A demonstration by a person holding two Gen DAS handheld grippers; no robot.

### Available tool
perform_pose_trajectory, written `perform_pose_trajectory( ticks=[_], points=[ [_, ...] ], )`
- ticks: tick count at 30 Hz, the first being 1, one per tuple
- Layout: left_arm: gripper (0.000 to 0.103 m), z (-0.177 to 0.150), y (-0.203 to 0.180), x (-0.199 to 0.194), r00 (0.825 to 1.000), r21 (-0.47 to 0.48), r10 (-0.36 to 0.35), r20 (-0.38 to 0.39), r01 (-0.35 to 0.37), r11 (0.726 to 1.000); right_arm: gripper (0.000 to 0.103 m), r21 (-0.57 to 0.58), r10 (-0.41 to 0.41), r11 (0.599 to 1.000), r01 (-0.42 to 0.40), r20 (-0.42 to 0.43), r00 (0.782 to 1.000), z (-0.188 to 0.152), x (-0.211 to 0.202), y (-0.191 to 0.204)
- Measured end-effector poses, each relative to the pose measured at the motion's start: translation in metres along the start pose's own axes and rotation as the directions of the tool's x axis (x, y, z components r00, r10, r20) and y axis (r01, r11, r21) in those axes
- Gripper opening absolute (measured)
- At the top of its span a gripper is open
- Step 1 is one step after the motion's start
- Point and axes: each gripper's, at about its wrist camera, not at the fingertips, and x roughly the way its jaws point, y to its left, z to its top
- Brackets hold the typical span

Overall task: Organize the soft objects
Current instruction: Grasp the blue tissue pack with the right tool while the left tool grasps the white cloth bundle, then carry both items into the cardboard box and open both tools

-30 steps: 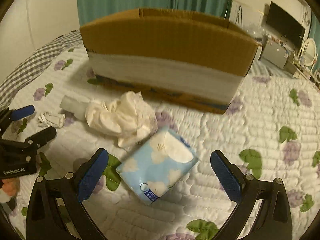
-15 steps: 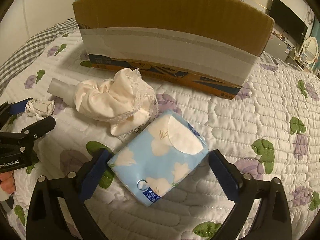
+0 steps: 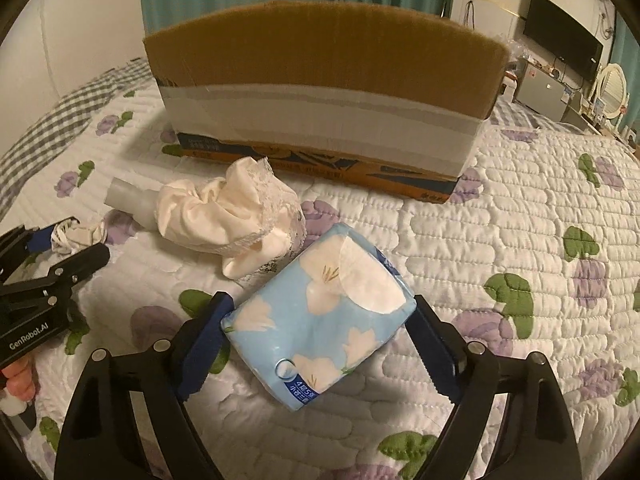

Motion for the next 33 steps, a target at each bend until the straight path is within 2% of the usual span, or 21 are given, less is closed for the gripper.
perform_pose_trajectory(
  ticks=[10, 18, 26, 29, 33],
  points=[
    [0.057, -0.001, -0.012, -0.028, 1.000, 0.032, 0.012, 0.017, -0.012, 0.999, 0.087, -0.011, 0.036, 0.999, -0.035, 0.076, 0.996, -0.002, -0.047, 0.006],
    [0.057, 0.022, -0.029, -0.079, 0.994, 0.069, 0.023, 0.103, -0.030, 0.997, 0.087, -0.022, 0.038, 0.999, -0.035, 0.163, 0.986, 0.014, -0.104, 0.007],
    [0.057, 0.057, -0.051, -0.141, 0.974, 0.112, 0.031, 0.225, -0.057, 0.992, 0.087, -0.012, 0.041, 0.999, -0.039, 0.284, 0.958, 0.042, -0.185, -0.009],
    [0.057, 0.072, -0.058, -0.158, 0.969, 0.113, 0.019, 0.245, -0.048, 0.992, 0.087, -0.002, 0.078, 0.997, -0.082, 0.324, 0.943, 0.060, -0.213, -0.019],
    [0.057, 0.101, -0.063, -0.173, 0.960, 0.107, 0.014, 0.280, -0.046, 0.993, 0.087, -0.013, 0.082, 0.996, -0.083, 0.369, 0.926, 0.086, -0.238, -0.028]
  ],
)
